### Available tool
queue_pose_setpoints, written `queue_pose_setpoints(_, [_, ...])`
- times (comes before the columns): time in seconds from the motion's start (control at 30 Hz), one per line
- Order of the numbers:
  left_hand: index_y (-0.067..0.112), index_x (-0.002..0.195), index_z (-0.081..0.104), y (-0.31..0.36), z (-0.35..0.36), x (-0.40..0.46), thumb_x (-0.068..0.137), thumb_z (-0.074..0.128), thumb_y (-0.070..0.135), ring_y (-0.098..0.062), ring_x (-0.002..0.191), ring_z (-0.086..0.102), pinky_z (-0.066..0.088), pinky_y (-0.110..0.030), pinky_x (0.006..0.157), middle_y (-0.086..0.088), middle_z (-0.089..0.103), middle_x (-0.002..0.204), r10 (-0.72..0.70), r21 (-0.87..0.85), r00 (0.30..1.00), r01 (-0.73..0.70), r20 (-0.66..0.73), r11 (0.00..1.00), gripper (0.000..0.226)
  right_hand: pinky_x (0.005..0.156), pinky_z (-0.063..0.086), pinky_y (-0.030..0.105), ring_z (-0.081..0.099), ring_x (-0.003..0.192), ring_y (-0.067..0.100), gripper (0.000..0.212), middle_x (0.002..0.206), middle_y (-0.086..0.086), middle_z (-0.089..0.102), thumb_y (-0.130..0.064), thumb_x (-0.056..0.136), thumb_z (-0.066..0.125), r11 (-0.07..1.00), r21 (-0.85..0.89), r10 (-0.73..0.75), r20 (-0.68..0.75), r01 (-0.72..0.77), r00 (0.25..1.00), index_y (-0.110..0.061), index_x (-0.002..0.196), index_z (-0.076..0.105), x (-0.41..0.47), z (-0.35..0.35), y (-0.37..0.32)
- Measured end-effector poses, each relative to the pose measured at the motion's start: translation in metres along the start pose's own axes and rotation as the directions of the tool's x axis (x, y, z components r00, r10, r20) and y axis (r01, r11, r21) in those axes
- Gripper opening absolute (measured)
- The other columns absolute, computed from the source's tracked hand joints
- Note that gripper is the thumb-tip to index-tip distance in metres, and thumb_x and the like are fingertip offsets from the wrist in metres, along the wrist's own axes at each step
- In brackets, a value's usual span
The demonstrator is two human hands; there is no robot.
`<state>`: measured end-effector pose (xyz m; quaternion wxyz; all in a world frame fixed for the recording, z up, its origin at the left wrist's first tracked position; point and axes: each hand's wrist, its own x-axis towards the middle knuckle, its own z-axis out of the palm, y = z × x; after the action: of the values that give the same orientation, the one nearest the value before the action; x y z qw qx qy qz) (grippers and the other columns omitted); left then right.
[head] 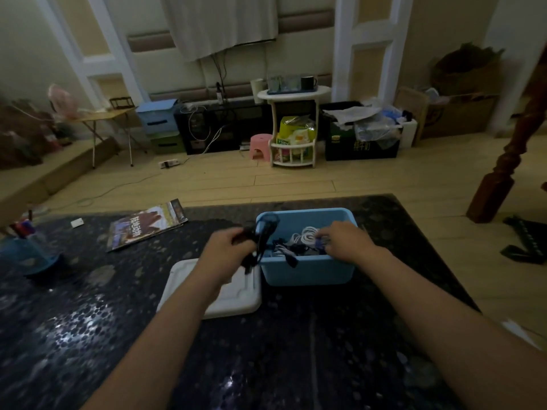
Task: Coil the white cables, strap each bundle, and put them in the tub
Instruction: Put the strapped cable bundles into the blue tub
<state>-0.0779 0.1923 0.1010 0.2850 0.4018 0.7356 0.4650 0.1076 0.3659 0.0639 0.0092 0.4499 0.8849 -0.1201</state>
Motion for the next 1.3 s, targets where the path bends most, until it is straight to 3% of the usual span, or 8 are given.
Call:
queue_pose_setpoints(0.23, [0.012,0.116,0.072,0.026,0.062,0.085,0.091,0.057,0.006,-0.021,0.073,0.060,0.045,-0.028,0.063,-0.009,0.071,0.089,0.370,0.439,0.929,-0.320,-0.029,0.840,0.030,0.098,0.050,0.042,0.052,0.123,0.030,0.037,0.129,0.010,0.058,-0.026,0.096,0.053,0.997,0.066,-0.048,-0.022,0.050,0.999,-0.033,0.130,0.064,0.005,0.008,0.020])
queue_pose_setpoints(0.37, [0.012,0.115,0.069,-0.015,0.104,0.113,0.092,0.054,0.011,-0.031,0.091,0.065,0.053,-0.039,0.077,-0.015,0.069,0.106,0.105,0.843,0.943,-0.329,0.315,0.425,0.028,0.089,0.054,0.042,0.059,0.104,0.023,0.030,0.114,0.006,0.063,-0.026,0.095,0.051,0.993,0.097,-0.052,-0.156,0.067,0.986,-0.023,0.115,0.073,0.002,0.020,0.027])
queue_pose_setpoints(0.47, [0.008,0.120,0.062,-0.019,0.103,0.119,0.097,0.048,0.019,-0.033,0.107,0.057,0.047,-0.041,0.082,-0.017,0.063,0.117,0.007,0.851,0.908,-0.395,0.419,0.346,0.029,0.088,0.053,0.040,0.056,0.103,0.020,0.032,0.111,0.004,0.061,-0.026,0.096,0.047,0.992,0.096,-0.065,-0.173,0.082,0.983,-0.024,0.115,0.072,0.002,0.022,0.025])
queue_pose_setpoints(0.63, [0.014,0.113,0.053,-0.014,0.092,0.125,0.106,0.024,0.033,-0.037,0.120,0.049,0.033,-0.041,0.102,-0.022,0.053,0.135,-0.231,0.827,0.846,-0.351,0.481,0.439,0.035,0.094,0.052,0.043,0.054,0.114,0.023,0.031,0.118,0.004,0.060,-0.024,0.097,0.050,0.986,0.141,-0.063,-0.198,0.092,0.978,-0.024,0.120,0.071,-0.003,0.020,0.023])
queue_pose_setpoints(0.83, [0.003,0.130,0.055,-0.018,0.093,0.124,0.105,0.029,0.049,-0.035,0.120,0.049,0.035,-0.042,0.103,-0.025,0.055,0.134,-0.073,0.848,0.943,-0.256,0.325,0.464,0.059,0.099,0.048,0.036,0.050,0.120,0.016,0.031,0.130,-0.002,0.057,-0.025,0.097,0.053,0.977,0.176,-0.071,-0.262,0.120,0.962,-0.025,0.126,0.066,-0.007,0.013,0.021])
queue_pose_setpoints(1.0, [0.009,0.153,0.034,-0.019,0.075,0.120,0.099,0.049,0.050,-0.034,0.138,0.038,0.033,-0.041,0.113,-0.018,0.044,0.150,0.032,0.716,0.954,-0.246,0.299,0.654,0.069,0.101,0.046,0.037,0.048,0.126,0.016,0.030,0.135,-0.003,0.056,-0.029,0.096,0.058,0.979,0.154,-0.088,-0.257,0.131,0.962,-0.027,0.126,0.066,-0.007,0.002,0.016])
queue_pose_setpoints(1.17, [0.015,0.120,0.067,-0.035,0.024,0.116,0.097,0.054,0.028,-0.026,0.109,0.058,0.049,-0.044,0.095,-0.009,0.065,0.119,0.299,0.499,0.954,-0.267,0.016,0.824,0.030,0.103,0.041,0.034,0.044,0.130,0.019,0.033,0.137,-0.001,0.053,-0.022,0.098,0.054,0.970,0.182,-0.107,-0.277,0.161,0.955,-0.023,0.128,0.065,-0.002,0.000,-0.005])
queue_pose_setpoints(1.3, [0.017,0.126,0.063,-0.095,-0.032,0.101,0.094,0.059,0.017,-0.031,0.116,0.058,0.047,-0.039,0.096,-0.011,0.059,0.126,0.091,0.683,0.995,-0.092,0.038,0.724,0.033,0.099,0.042,0.032,0.047,0.126,0.019,0.031,0.132,0.000,0.054,-0.019,0.098,0.054,0.953,0.212,-0.149,-0.300,0.218,0.942,-0.022,0.125,0.067,0.003,0.009,-0.026])
